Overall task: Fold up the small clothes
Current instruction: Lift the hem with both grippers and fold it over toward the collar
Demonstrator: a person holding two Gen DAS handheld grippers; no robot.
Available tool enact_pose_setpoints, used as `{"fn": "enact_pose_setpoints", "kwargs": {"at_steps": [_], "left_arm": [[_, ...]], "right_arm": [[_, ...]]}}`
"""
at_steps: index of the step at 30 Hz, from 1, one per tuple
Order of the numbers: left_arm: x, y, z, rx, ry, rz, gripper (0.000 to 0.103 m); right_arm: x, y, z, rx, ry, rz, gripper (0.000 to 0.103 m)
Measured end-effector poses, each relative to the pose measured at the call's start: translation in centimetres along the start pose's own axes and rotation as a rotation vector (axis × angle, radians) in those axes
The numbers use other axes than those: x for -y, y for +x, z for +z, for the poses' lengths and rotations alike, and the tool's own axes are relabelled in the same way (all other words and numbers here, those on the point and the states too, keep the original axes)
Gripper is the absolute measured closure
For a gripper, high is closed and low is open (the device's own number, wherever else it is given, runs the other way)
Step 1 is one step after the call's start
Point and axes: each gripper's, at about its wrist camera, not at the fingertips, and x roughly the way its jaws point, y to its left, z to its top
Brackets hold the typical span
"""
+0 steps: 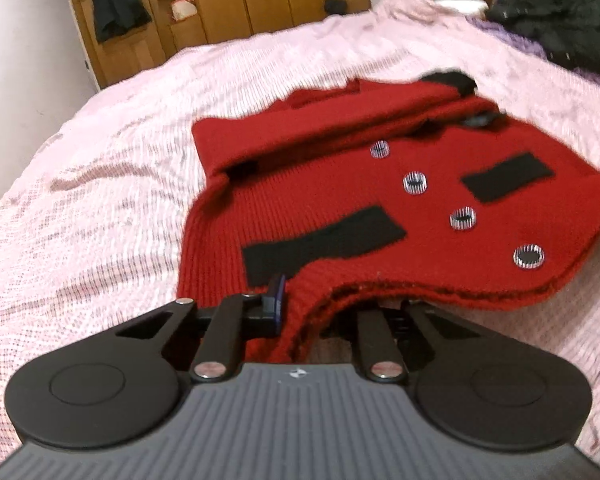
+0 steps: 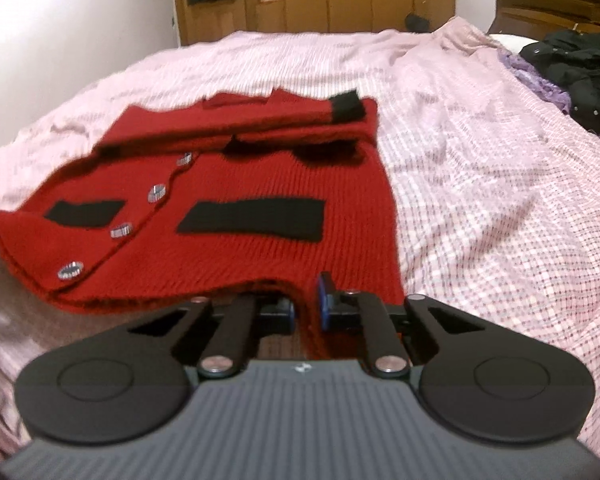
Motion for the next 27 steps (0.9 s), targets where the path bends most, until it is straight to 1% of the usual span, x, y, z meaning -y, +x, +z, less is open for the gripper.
{"fn": "enact_pose_setpoints", "kwargs": {"at_steps": [5, 9, 17, 22, 27], "left_arm": [[-0.4, -0.5, 2.0, 0.072, -0.018, 0.02, 0.088], [-0.7, 0.2, 3.7, 0.106, -0.026, 0.037, 0.089], [-1.5, 2.5, 8.4, 0.17, -0.032, 0.072, 0.093], [-2.1, 4.3, 11.6, 0.214, -0.029, 0.113, 0.093], [-2.7, 6.9, 14.8, 0.239, -0.028, 0.158, 0.094]], "right_arm": [[-0.5, -0.3, 2.2, 0.081, -0.01, -0.009, 0.093], [-0.8, 0.4, 4.1, 0.129, -0.023, -0.024, 0.093], [-1.1, 2.3, 8.2, 0.22, -0.032, -0.05, 0.094], [-1.0, 4.2, 11.3, 0.266, -0.021, -0.08, 0.094], [-0.9, 6.7, 14.1, 0.295, -0.021, -0.109, 0.094]]}}
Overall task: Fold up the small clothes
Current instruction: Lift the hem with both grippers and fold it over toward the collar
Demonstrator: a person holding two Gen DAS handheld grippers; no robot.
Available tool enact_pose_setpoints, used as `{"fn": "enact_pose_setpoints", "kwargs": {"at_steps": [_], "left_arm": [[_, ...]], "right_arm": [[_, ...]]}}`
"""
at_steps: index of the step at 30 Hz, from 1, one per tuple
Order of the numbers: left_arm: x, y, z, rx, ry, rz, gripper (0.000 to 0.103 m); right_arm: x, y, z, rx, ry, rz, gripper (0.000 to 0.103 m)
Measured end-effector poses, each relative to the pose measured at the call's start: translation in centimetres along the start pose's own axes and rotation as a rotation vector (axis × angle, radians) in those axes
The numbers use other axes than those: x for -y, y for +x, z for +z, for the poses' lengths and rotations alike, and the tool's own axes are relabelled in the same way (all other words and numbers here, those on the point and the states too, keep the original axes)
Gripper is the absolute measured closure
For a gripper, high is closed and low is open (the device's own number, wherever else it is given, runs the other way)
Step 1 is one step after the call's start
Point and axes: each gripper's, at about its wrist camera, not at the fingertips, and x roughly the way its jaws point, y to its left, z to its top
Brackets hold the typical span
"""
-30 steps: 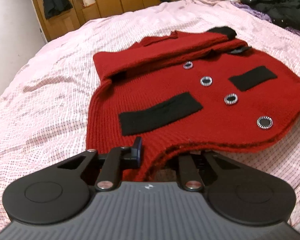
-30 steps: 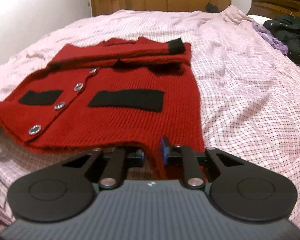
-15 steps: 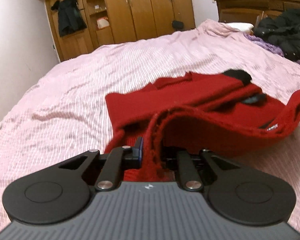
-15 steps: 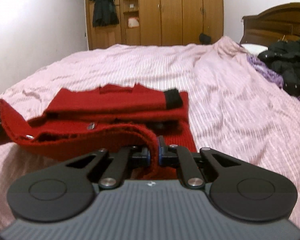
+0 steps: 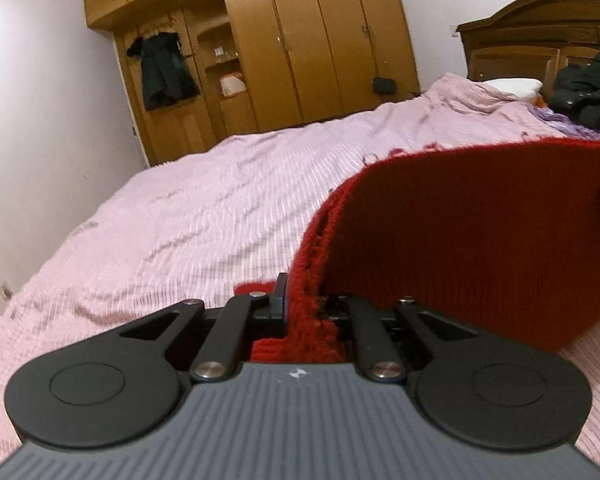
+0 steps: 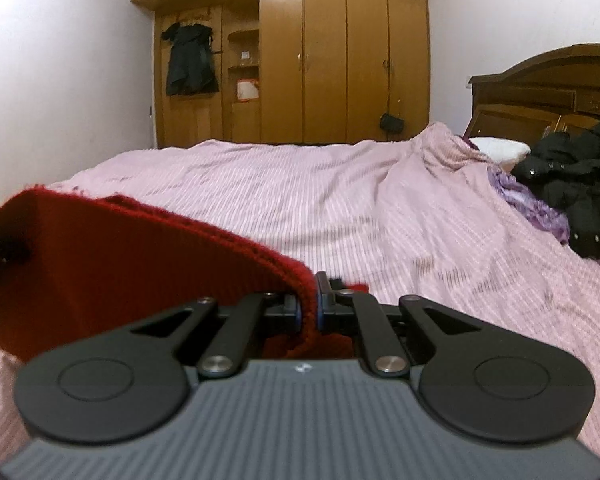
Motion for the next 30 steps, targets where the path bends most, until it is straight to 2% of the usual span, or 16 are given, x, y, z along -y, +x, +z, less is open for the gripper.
{"fn": "enact_pose_setpoints", "kwargs": {"at_steps": [6, 14, 25, 29, 30], "left_arm": [[0.1, 5.0, 2.1, -0.006, 0.002, 0.034, 0.095], [0.3, 12.6, 2.7, -0.056, 0.025, 0.068, 0.094], [1.6, 21.9, -1.4, -0.187, 0.076, 0.08, 0.094], [2.0, 22.9, -2.4, -0.182, 0.108, 0.089, 0.092], [1.9, 23.0, -2.5, -0.182, 0.11, 0.09, 0.088]], "right_arm": [[-0.7, 4.9, 1.7, 0.006, -0.017, -0.033, 0.094], [-2.7, 11.4, 1.0, -0.01, -0.107, -0.098, 0.094], [-3.9, 18.6, -3.0, -0.151, -0.178, -0.123, 0.093], [-4.4, 19.4, -4.1, -0.177, -0.218, -0.129, 0.091], [-4.6, 19.4, -4.1, -0.176, -0.229, -0.135, 0.091]]}}
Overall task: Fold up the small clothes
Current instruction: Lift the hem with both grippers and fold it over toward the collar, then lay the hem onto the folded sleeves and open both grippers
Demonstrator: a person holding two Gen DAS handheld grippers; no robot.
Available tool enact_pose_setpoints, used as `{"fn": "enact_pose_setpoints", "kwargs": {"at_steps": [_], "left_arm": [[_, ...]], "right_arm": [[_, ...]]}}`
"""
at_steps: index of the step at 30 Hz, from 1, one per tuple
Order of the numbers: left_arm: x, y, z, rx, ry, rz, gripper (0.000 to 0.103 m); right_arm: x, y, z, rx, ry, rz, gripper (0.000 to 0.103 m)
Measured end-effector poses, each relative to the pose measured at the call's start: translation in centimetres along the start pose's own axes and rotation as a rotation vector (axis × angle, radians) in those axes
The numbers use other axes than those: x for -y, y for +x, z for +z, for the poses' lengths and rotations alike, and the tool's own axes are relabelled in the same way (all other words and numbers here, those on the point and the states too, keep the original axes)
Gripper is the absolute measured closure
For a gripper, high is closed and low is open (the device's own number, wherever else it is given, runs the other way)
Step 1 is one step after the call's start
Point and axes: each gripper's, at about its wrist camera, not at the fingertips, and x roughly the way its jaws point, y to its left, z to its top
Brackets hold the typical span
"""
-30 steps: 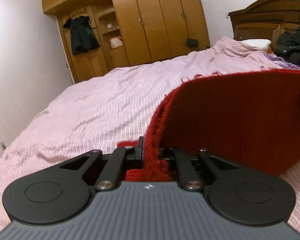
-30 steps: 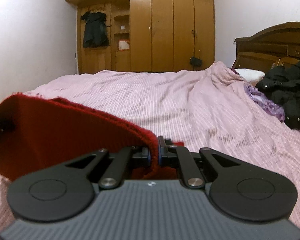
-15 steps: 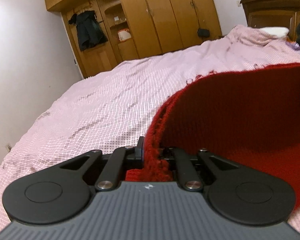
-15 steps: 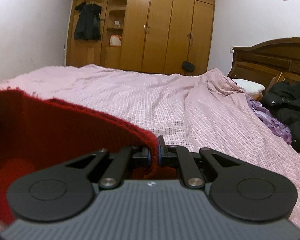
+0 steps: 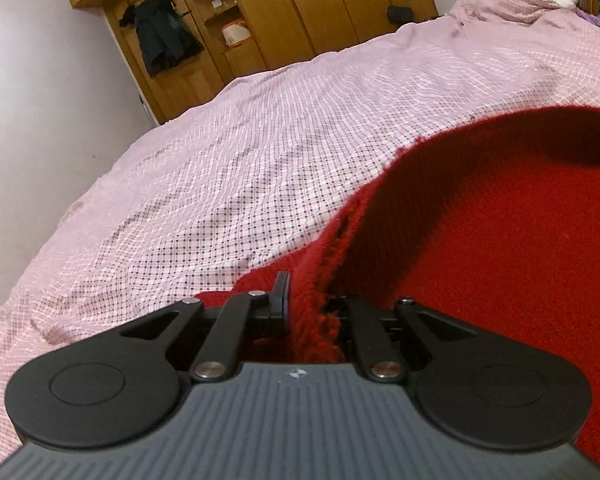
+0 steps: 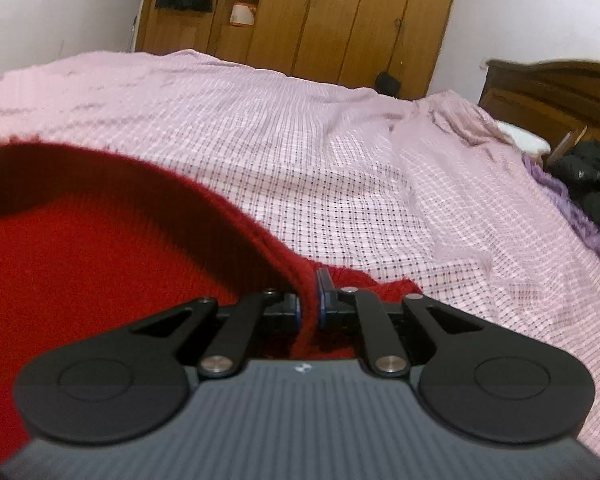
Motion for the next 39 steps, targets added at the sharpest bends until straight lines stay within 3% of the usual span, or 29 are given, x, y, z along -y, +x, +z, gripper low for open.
{"fn": "enact_pose_setpoints", "kwargs": {"at_steps": [4, 5, 6, 7, 9, 17, 23, 28, 32, 39], "left_arm": [[-1.4, -1.1, 0.0, -0.016, -0.044, -0.031, 0.072], [-1.9, -1.5, 0.1, -0.018, -0.059, -0.043, 0.06], [-2.4, -2.1, 0.2, -0.016, -0.071, -0.05, 0.048], [-2.9, -2.5, 0.3, -0.009, -0.081, -0.049, 0.043], [-3.8, -3.6, 0.3, 0.007, -0.087, -0.033, 0.033], [-5.5, -5.6, 0.4, 0.031, -0.08, 0.0, 0.025], [-5.7, -5.4, 1.0, 0.009, -0.082, 0.023, 0.025], [-6.2, -5.1, 1.3, -0.004, -0.11, 0.017, 0.024], [-6.3, -4.0, 1.6, -0.019, -0.111, 0.037, 0.023], [-7.8, -3.8, 2.9, -0.028, -0.206, -0.003, 0.021]], "right_arm": [[0.4, -0.6, 0.5, -0.003, -0.002, 0.019, 0.083], [0.9, -0.9, 0.7, 0.001, 0.008, 0.031, 0.079], [1.4, -1.1, 0.9, 0.006, 0.022, 0.041, 0.067], [1.8, -1.5, 1.0, 0.014, 0.036, 0.045, 0.054], [2.5, -2.6, 1.1, 0.039, 0.055, 0.05, 0.047], [5.7, -5.0, 1.1, 0.056, 0.11, 0.012, 0.046], [6.2, -5.0, -0.1, 0.02, 0.099, 0.028, 0.046], [5.6, -3.3, -1.9, -0.07, 0.108, 0.059, 0.047], [6.2, -2.6, -3.0, -0.066, 0.209, 0.069, 0.044], [6.6, -2.7, -3.1, -0.071, 0.227, 0.088, 0.044]]}}
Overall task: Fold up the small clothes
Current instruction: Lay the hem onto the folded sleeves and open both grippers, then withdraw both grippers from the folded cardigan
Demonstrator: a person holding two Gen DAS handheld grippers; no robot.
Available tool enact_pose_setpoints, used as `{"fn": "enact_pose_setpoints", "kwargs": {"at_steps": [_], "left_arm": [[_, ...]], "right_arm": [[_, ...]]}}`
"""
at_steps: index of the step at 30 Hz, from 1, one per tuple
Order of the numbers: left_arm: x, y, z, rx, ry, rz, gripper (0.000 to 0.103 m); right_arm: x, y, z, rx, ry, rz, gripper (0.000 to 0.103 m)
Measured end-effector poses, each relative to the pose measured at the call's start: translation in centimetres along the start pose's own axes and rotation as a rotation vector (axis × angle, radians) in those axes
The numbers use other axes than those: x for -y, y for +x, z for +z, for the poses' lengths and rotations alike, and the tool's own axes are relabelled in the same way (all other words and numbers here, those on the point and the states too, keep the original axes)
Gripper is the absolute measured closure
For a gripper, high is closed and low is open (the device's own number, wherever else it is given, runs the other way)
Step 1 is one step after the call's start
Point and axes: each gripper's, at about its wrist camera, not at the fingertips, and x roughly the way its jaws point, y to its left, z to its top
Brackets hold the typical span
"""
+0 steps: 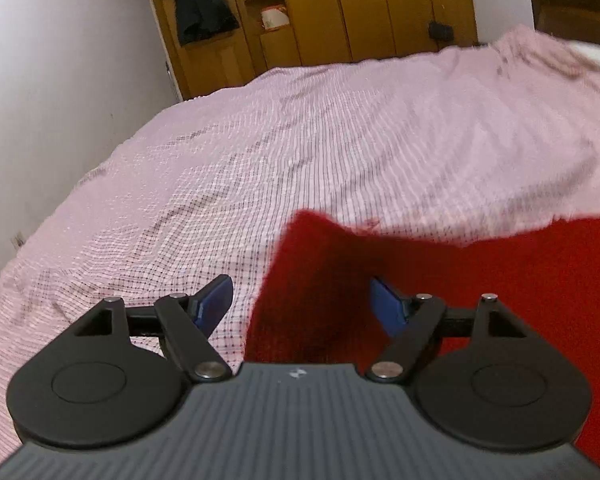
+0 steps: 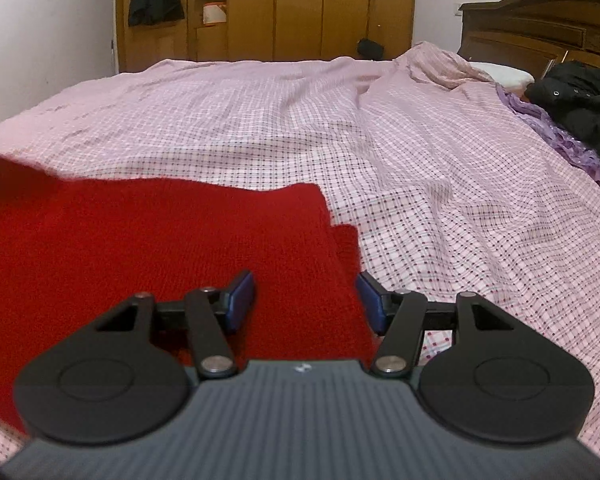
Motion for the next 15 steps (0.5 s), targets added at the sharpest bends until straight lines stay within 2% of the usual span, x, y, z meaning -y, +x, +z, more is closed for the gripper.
{"fn": "enact_pose_setpoints", "kwargs": {"at_steps": [3, 7, 10, 15], "left_arm": [[-0.7, -1.3, 0.2, 0.014, -0.025, -0.026, 0.019], [-1.1, -3.1, -0.4, 0.012, 0.006, -0.012, 0.019], [-1.5, -4.2, -1.7, -0.008, 0.029, 0.016, 0.019], [-2.2, -4.8, -4.5, -0.074, 0.018, 0.003, 0.019]], "right_arm": [[0.0, -0.3, 0.1, -0.001, 0.007, -0.001, 0.044], [0.4, -1.8, 0.4, 0.01, 0.029, 0.003, 0.044], [0.9, -3.4, 0.5, 0.019, 0.054, 0.011, 0.044], [0.9, -5.5, -0.2, 0.008, 0.064, 0.037, 0.044]]}}
